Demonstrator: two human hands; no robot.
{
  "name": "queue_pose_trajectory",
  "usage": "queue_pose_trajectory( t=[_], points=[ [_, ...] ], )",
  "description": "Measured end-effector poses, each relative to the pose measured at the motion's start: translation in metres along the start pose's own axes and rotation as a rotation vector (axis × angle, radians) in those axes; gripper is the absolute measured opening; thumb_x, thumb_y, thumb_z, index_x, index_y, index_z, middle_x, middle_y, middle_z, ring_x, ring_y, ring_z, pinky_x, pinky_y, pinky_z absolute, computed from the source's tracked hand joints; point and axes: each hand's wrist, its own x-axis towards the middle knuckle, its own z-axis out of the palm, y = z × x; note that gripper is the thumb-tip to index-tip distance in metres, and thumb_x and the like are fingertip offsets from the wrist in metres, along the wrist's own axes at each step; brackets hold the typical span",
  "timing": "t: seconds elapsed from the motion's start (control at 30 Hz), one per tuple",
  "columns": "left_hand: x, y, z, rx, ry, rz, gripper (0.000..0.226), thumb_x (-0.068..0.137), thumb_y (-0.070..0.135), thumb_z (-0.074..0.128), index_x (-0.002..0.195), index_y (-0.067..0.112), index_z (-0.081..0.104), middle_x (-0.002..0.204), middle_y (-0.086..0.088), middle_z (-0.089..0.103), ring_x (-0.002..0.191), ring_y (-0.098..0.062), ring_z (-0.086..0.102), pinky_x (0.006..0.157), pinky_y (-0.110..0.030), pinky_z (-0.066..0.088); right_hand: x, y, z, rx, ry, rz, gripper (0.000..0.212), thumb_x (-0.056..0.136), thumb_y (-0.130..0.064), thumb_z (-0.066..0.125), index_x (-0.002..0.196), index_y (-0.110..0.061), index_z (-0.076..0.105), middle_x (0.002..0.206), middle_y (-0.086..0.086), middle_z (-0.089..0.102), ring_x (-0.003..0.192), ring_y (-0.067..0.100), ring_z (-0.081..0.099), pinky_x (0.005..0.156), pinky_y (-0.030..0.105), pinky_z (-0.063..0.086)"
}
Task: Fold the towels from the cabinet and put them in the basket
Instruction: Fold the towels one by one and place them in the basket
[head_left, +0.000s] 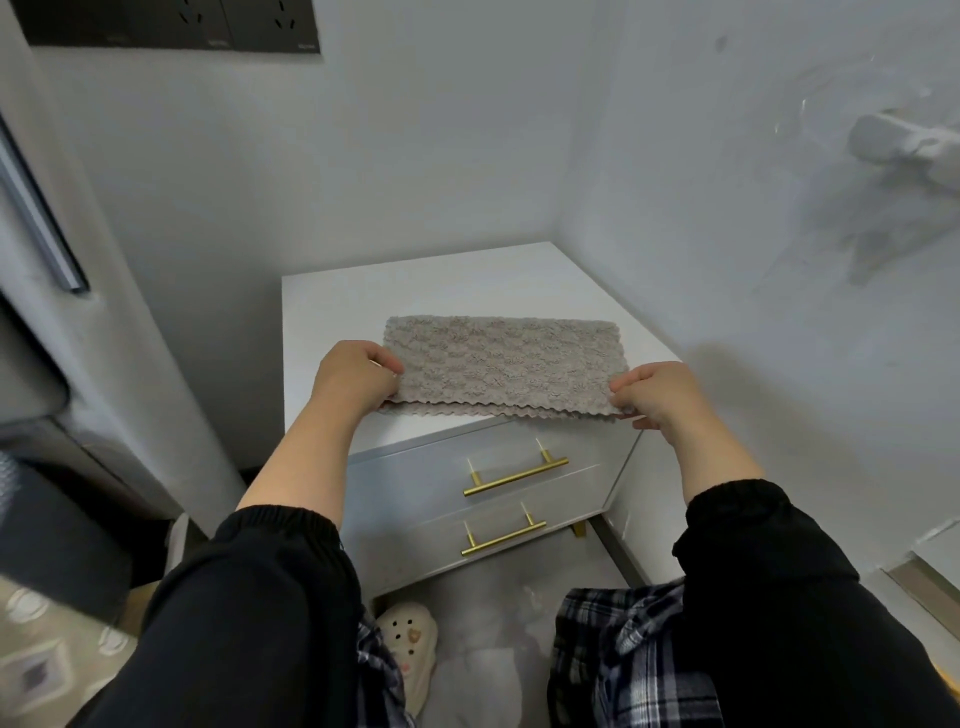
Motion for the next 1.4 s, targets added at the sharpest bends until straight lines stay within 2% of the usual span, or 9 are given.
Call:
queue_pose_trajectory(
  t=[0.2, 0.33, 0.5, 0.63, 0.77, 0.9, 1.07, 1.27, 1.4],
  points=[
    [0.002, 0.003, -0.007, -0.13, -0.033, 0.044, 0.033, 0.075, -0.016, 0.057, 0.07, 0.015, 0.065, 0.06, -0.003, 0.047, 0.067, -0.025, 0.055, 0.077, -0.042, 0.057, 0.003, 0.002, -0.002, -0.003, 0.018, -0.006, 0.027, 0.079, 0.009, 0.063, 0.064, -0.014, 0.06, 0.092, 0.006, 0.065, 0.059, 0.013, 0.052, 0.055, 0.025, 0.045],
    [0.0, 0.004, -0.006, 0.006, -0.142, 0.038, 0.026, 0.077, -0.013, 0.055, 0.071, 0.011, 0.063, 0.063, -0.009, 0.054, 0.057, -0.024, 0.053, 0.047, -0.019, 0.047, 0.005, 0.003, -0.003, -0.067, -0.001, 0.029, 0.025, 0.078, 0.009, 0.063, 0.066, -0.012, 0.058, 0.089, 0.009, 0.064, 0.06, 0.017, 0.054, 0.056, 0.025, 0.044],
    [-0.003, 0.01, 0.007, 0.563, 0.002, 0.227, 0.008, 0.082, 0.03, 0.064, 0.079, 0.022, 0.065, 0.105, -0.006, 0.056, 0.106, -0.027, 0.049, 0.081, -0.033, 0.045, 0.004, 0.006, -0.006, -0.24, -0.041, 0.059, 0.017, 0.081, -0.002, 0.064, 0.069, -0.01, 0.054, 0.084, 0.013, 0.06, 0.073, 0.023, 0.057, 0.06, 0.026, 0.041],
    [-0.007, 0.016, 0.028, 0.659, -0.131, 0.511, 0.051, 0.085, 0.054, 0.058, 0.128, 0.027, 0.055, 0.154, -0.005, 0.027, 0.142, -0.028, 0.017, 0.113, -0.045, 0.024, 0.003, 0.01, -0.008, -0.157, -0.118, 0.093, 0.025, 0.088, -0.024, 0.065, 0.103, -0.004, 0.065, 0.092, 0.008, 0.059, 0.082, 0.021, 0.055, 0.065, 0.028, 0.04],
    [-0.005, 0.006, 0.042, 0.769, -0.39, 0.448, 0.072, 0.091, 0.061, 0.04, 0.152, 0.032, 0.012, 0.161, 0.003, -0.004, 0.147, -0.024, -0.008, 0.118, -0.051, 0.002, 0.004, 0.008, -0.006, 0.026, -0.103, 0.132, 0.022, 0.088, -0.018, 0.067, 0.103, -0.005, 0.057, 0.079, 0.009, 0.054, 0.055, 0.017, 0.049, 0.048, 0.024, 0.037],
    [0.002, 0.002, 0.044, 0.786, -0.35, 0.449, 0.065, 0.096, 0.057, 0.03, 0.152, 0.034, 0.007, 0.161, 0.004, -0.006, 0.147, -0.023, -0.01, 0.118, -0.051, -0.001, 0.011, 0.005, 0.001, 0.202, 0.006, 0.051, 0.016, 0.087, -0.013, 0.067, 0.081, -0.005, 0.054, 0.066, 0.016, 0.059, 0.031, 0.012, 0.039, 0.034, 0.017, 0.031],
    [0.008, 0.002, 0.055, 0.784, -0.18, 0.416, 0.061, 0.098, 0.055, 0.026, 0.152, 0.031, 0.011, 0.161, 0.001, -0.001, 0.147, -0.024, -0.007, 0.117, -0.051, 0.0, 0.02, -0.008, 0.013, 0.322, 0.183, -0.143, 0.01, 0.087, -0.011, 0.067, 0.082, -0.003, 0.062, 0.054, 0.008, 0.057, 0.036, 0.012, 0.053, 0.041, 0.023, 0.048],
    [0.013, 0.01, 0.06, 0.571, -0.109, 0.477, 0.057, 0.093, 0.042, 0.052, 0.145, 0.026, 0.036, 0.156, 0.001, 0.025, 0.146, -0.022, 0.008, 0.116, -0.051, 0.007, 0.029, 0.002, 0.02, -0.24, 0.5, -0.324, 0.028, 0.09, -0.022, 0.058, 0.116, -0.011, 0.06, 0.1, 0.005, 0.059, 0.094, 0.022, 0.055, 0.076, 0.026, 0.039],
    [0.013, 0.011, 0.05, 0.439, -0.063, 0.613, 0.032, 0.084, 0.025, 0.066, 0.116, 0.019, 0.063, 0.118, -0.003, 0.058, 0.119, -0.023, 0.044, 0.099, -0.037, 0.036, 0.022, -0.011, 0.031, -0.348, 0.297, -0.645, 0.025, 0.089, -0.023, 0.062, 0.111, -0.014, 0.066, 0.12, 0.007, 0.054, 0.119, 0.023, 0.041, 0.098, 0.03, 0.033]
  ],
)
